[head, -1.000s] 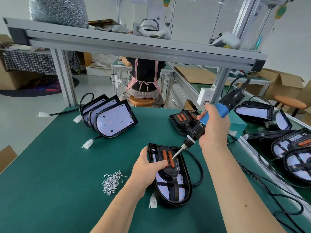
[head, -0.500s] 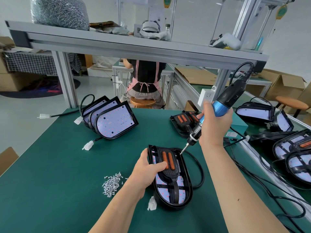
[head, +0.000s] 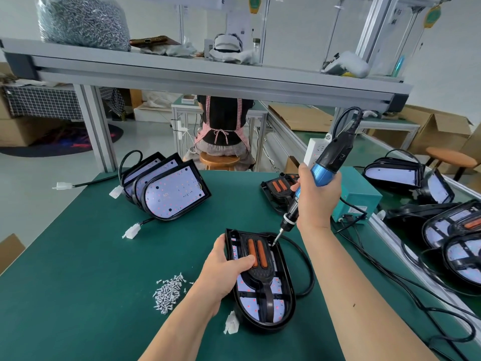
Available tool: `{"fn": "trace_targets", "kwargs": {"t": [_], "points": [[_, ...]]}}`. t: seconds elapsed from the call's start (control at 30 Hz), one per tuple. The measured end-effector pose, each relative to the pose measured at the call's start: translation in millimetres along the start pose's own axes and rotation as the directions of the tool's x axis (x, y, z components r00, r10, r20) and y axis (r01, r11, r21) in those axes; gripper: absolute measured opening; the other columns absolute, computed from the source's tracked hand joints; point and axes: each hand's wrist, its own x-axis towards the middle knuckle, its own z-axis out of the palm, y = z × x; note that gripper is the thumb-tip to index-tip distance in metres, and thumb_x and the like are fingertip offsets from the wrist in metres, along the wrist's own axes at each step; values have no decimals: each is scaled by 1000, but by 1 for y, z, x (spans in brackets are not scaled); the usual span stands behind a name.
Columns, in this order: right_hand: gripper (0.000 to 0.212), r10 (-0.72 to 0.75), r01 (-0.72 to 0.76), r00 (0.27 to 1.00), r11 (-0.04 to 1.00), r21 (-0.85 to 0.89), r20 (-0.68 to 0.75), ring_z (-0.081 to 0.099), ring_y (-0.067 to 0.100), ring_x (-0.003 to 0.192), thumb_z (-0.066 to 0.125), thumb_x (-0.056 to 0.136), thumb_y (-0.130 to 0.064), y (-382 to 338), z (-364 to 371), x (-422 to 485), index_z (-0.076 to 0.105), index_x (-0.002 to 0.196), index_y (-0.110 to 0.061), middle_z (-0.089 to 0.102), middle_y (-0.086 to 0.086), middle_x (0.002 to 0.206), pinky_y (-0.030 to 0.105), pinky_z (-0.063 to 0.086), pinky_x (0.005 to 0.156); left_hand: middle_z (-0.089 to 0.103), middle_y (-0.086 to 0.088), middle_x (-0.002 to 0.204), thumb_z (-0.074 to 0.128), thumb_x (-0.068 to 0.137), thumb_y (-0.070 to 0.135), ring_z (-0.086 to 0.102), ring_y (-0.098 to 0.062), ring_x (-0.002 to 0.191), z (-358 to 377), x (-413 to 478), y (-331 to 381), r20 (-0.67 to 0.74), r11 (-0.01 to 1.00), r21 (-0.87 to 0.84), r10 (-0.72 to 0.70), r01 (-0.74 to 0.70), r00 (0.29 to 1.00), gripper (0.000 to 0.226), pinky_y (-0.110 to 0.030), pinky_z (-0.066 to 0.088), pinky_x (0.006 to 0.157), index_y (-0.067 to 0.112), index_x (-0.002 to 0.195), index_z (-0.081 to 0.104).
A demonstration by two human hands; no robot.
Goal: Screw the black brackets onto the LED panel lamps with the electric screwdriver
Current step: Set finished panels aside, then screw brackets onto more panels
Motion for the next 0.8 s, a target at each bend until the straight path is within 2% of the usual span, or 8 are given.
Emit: {"fn": "trace_targets", "kwargs": {"t": [0.23,0.37,0.47,0.6,0.7,0.8], "points": [[26,18,-18,1000,1000,-5,-9,62,14,54,70,85,-22,7,1,1,54,106,-17,63,0,75,24,51,52,77,10,98,76,83,12,75,-12,88,0,2,-2,8,1000,-5,16,-16,1000,47,-25,53,74,37,117,55],[24,24,-24,1000,999,-22,0,63,15,53,70,85,-23,11,3,-1,53,101,-21,63,4,79,23,50,52,77,10,99,77,82,13,75,-12,89,-1,2,-2,11,1000,-9,25,-25,1000,48,-27,54,77,37,117,55],[26,21,-21,1000,999,-41,-4,63,15,53,70,87,-21,13,3,0,53,106,-18,64,5,79,23,50,51,77,10,99,78,78,16,74,-11,89,-1,2,-3,16,999,-9,33,-33,999,49,-20,54,72,35,117,56],[25,14,-14,1000,998,-56,6,63,14,52,70,86,-21,14,3,0,54,105,-18,63,5,78,25,51,52,77,10,97,75,84,9,74,-9,87,-1,2,-3,20,999,-10,44,-44,999,42,-11,53,63,32,115,58],[22,1,0,1000,998,-69,15,62,13,50,68,83,-20,14,3,-2,51,96,-23,61,-2,72,27,50,53,77,10,100,76,84,11,74,-11,91,-1,1,-3,28,999,-7,39,-39,999,44,-15,54,69,34,116,57],[22,-25,28,999,995,-100,38,63,12,50,67,83,-16,14,3,-2,50,97,-19,61,-16,62,23,49,50,77,8,105,77,79,17,74,-15,96,-1,1,-3,36,999,-9,38,-37,999,50,-28,54,83,37,119,54]]}}
